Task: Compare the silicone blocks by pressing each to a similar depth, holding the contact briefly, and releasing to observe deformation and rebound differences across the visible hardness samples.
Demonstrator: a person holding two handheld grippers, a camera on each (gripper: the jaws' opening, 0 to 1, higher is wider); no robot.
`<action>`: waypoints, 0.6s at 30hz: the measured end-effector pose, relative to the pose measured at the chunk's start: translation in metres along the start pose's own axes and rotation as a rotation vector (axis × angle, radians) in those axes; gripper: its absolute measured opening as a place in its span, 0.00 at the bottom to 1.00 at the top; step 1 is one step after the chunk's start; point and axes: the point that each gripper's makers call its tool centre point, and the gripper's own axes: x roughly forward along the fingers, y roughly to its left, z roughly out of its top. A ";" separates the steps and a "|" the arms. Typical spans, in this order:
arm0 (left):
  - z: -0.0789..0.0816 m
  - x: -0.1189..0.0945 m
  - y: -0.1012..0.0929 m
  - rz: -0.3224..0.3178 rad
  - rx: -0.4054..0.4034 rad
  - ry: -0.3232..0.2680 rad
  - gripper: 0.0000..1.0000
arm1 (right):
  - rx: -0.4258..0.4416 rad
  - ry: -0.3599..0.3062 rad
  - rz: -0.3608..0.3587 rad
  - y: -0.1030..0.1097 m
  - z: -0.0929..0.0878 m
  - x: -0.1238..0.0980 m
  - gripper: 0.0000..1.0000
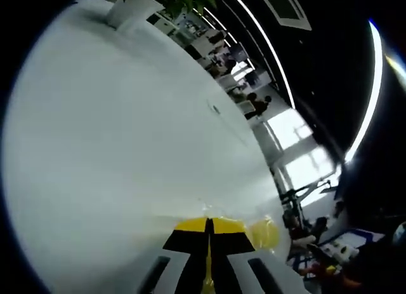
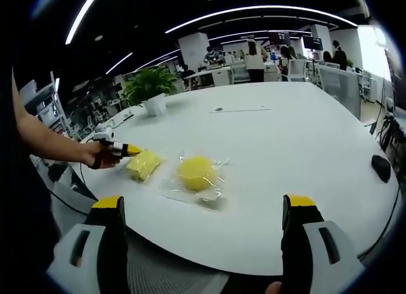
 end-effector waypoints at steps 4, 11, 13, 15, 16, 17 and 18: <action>0.009 -0.004 -0.016 -0.032 0.015 -0.043 0.00 | 0.000 -0.008 0.004 0.001 0.002 0.001 0.97; 0.021 -0.010 -0.041 -0.079 0.061 -0.090 0.00 | -0.003 -0.013 0.016 0.003 0.003 0.002 0.97; 0.021 -0.013 -0.047 -0.093 0.067 -0.095 0.00 | -0.002 -0.016 0.019 0.004 0.004 0.002 0.97; 0.023 -0.014 -0.050 -0.098 0.073 -0.104 0.00 | -0.002 -0.020 0.022 0.004 0.005 0.003 0.97; 0.024 -0.015 -0.051 -0.099 0.073 -0.108 0.00 | -0.001 -0.023 0.024 0.004 0.007 0.002 0.97; 0.025 -0.017 -0.055 -0.104 0.071 -0.112 0.00 | -0.001 -0.026 0.025 0.004 0.008 0.002 0.97; 0.026 -0.018 -0.057 -0.107 0.076 -0.115 0.00 | -0.002 -0.030 0.026 0.004 0.009 0.002 0.97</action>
